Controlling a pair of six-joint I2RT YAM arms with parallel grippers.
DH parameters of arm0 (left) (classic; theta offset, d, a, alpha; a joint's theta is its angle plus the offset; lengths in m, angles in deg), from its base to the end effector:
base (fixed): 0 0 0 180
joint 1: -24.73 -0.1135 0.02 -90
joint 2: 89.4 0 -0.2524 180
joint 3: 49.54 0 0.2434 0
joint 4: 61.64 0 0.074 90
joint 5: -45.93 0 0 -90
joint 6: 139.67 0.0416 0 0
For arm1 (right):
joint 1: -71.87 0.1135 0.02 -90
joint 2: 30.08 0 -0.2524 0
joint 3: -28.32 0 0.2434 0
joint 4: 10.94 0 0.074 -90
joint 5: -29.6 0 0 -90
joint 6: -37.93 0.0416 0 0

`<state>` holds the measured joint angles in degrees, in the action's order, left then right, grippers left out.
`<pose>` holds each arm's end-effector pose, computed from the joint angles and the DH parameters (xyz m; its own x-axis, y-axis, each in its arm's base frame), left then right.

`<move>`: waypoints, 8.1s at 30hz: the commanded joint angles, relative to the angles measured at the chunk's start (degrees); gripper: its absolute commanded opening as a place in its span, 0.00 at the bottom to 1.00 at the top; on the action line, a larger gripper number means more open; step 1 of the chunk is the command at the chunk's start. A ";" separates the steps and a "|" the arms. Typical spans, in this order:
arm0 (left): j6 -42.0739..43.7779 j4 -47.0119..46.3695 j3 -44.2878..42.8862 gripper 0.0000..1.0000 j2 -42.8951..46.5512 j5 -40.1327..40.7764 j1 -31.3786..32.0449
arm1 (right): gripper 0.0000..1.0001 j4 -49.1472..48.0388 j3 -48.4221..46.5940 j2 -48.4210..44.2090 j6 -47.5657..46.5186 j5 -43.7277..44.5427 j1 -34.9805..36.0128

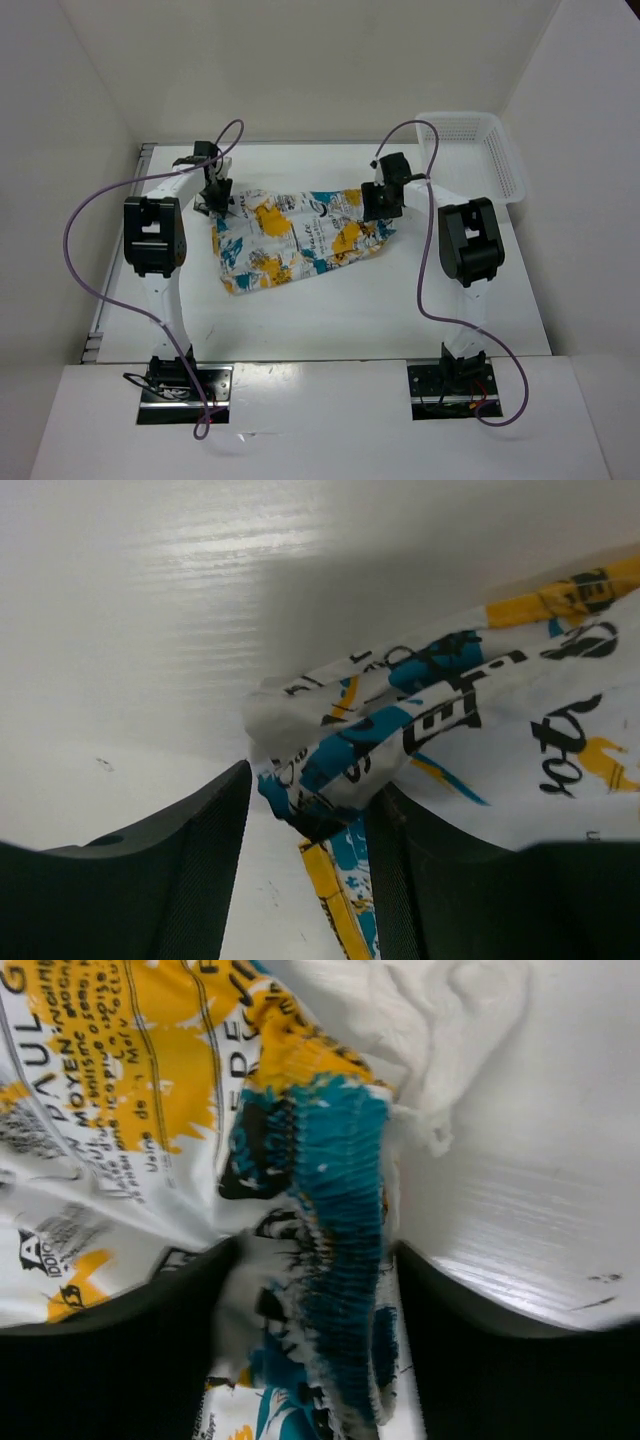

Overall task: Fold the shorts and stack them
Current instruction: Fold the shorts

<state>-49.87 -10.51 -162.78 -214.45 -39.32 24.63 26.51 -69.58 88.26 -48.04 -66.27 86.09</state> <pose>0.4557 0.0042 0.1675 -0.8904 -0.0050 -0.4552 -0.0425 0.9965 0.0722 0.4150 0.1096 0.1529 -0.8399 -0.1407 -0.5241 -0.2386 0.9632 0.1238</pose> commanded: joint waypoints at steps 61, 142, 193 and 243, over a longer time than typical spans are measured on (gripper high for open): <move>0.21 1.63 -9.12 0.12 -10.30 -25.94 12.14 | 0.00 8.11 -16.37 -9.99 -10.62 31.01 25.58; 0.21 11.39 -5.26 0.39 -2.65 -23.74 10.47 | 0.59 -7.89 -8.91 -5.76 -27.41 11.24 34.56; 0.21 11.92 -8.42 0.23 -4.94 -23.21 11.00 | 0.43 -3.84 -4.87 -4.53 -30.66 5.86 32.36; 0.21 12.44 -10.88 0.17 -6.78 -22.68 11.00 | 0.00 5.30 -9.70 -4.79 -32.51 -7.58 31.49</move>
<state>-49.90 1.54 -171.39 -219.92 -61.77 35.41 28.57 -78.31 85.60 -79.23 -68.22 117.22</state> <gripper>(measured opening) 0.180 0.036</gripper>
